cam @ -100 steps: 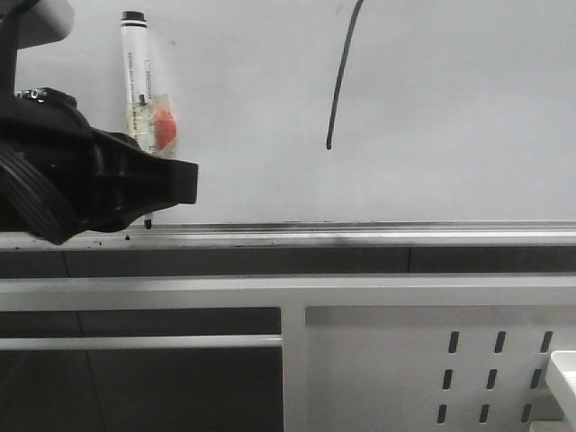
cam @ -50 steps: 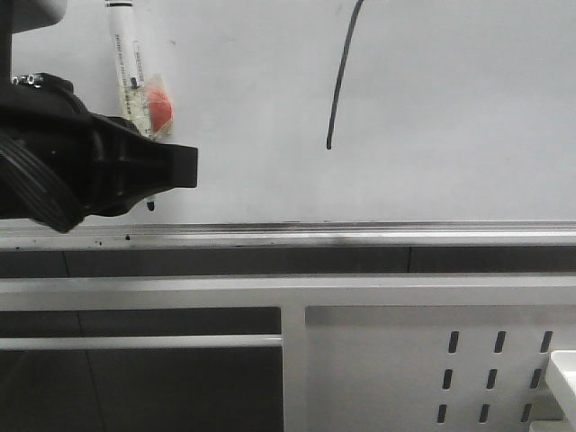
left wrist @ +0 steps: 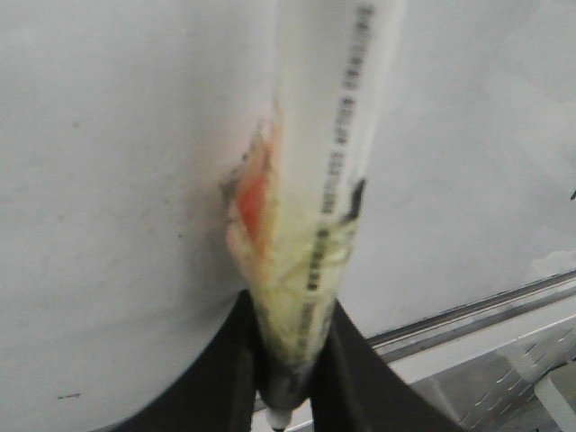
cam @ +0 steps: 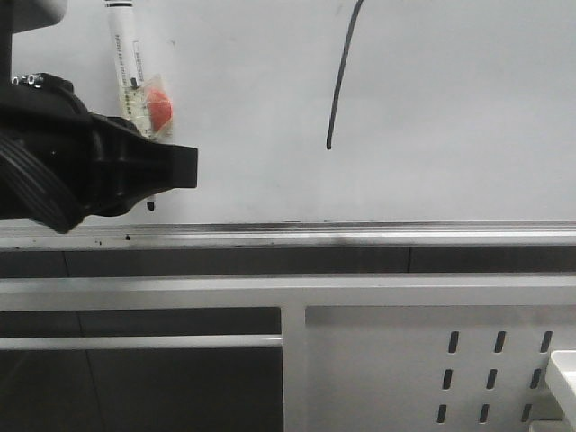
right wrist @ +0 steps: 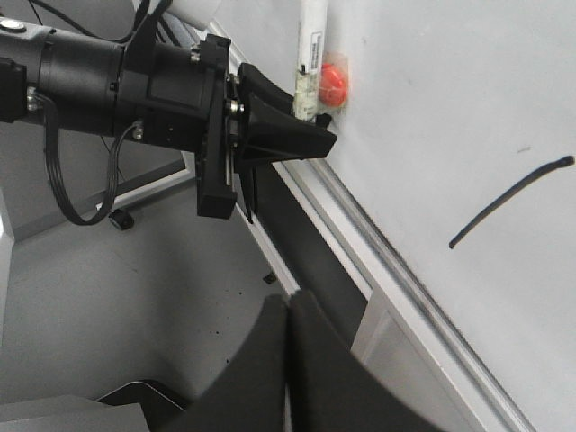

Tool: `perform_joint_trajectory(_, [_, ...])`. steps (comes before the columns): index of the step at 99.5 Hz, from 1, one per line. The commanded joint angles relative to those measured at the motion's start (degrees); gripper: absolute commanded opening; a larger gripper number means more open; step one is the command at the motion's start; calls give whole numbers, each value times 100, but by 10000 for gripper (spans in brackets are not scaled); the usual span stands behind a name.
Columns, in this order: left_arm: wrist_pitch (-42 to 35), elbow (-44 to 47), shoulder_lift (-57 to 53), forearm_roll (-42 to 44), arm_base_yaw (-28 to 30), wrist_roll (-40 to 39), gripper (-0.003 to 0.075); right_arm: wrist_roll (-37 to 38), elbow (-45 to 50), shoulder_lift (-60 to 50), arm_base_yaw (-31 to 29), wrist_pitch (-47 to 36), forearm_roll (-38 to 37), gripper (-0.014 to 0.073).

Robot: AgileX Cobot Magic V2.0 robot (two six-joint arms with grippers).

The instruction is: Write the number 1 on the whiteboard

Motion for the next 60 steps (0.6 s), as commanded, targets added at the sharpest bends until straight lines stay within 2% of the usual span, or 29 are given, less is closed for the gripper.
perform_joint_trajectory(1, [-558,-172,-128,54,23,-70,40,-15,-143,-96,-36,-235,211,-69])
perform_joint_trajectory(19, [-558,-172,-106,54,23,-70,202,-15,-143,-96,-36,-235,211,-69])
perform_joint_trajectory(28, [-580,-172,-56,54,23,-70,257,-15,-143,-96,-36,-235,211,-69])
perform_joint_trajectory(45, [-569,-172,-56,54,23,-70,324,-15,-143,-96,-36,-235,211,-69])
perform_joint_trajectory(60, [-556,-172,-56,54,23,-70,339,-15,-143,-96,-36,-235,211,-69])
